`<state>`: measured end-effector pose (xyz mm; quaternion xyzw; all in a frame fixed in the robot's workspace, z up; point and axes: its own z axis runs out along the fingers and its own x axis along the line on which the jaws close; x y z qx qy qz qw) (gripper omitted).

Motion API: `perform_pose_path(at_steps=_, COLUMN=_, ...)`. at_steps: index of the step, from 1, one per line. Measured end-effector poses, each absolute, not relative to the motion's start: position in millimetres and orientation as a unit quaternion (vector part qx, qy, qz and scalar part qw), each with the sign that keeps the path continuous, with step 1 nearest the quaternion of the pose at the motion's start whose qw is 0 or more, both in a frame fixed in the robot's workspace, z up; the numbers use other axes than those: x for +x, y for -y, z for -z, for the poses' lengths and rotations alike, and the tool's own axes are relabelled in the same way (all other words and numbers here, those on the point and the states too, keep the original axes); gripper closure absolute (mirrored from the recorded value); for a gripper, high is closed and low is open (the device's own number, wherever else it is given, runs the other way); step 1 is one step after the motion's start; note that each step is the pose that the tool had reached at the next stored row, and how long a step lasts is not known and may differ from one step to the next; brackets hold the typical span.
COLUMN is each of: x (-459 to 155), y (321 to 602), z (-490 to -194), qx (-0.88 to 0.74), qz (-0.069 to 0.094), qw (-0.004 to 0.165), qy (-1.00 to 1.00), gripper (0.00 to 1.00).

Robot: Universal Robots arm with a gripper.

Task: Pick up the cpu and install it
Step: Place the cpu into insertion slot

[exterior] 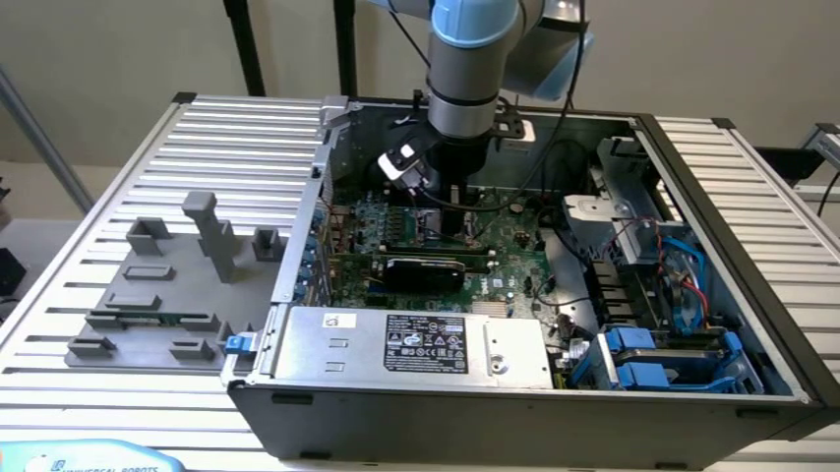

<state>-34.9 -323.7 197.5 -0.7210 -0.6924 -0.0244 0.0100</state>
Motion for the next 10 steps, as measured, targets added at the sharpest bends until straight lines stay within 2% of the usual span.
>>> perform_pose_path(at_steps=10, x=-34.0, y=323.6, z=-197.4, qx=-0.720, qz=0.022, qw=0.011, qy=0.693, gripper=0.37)
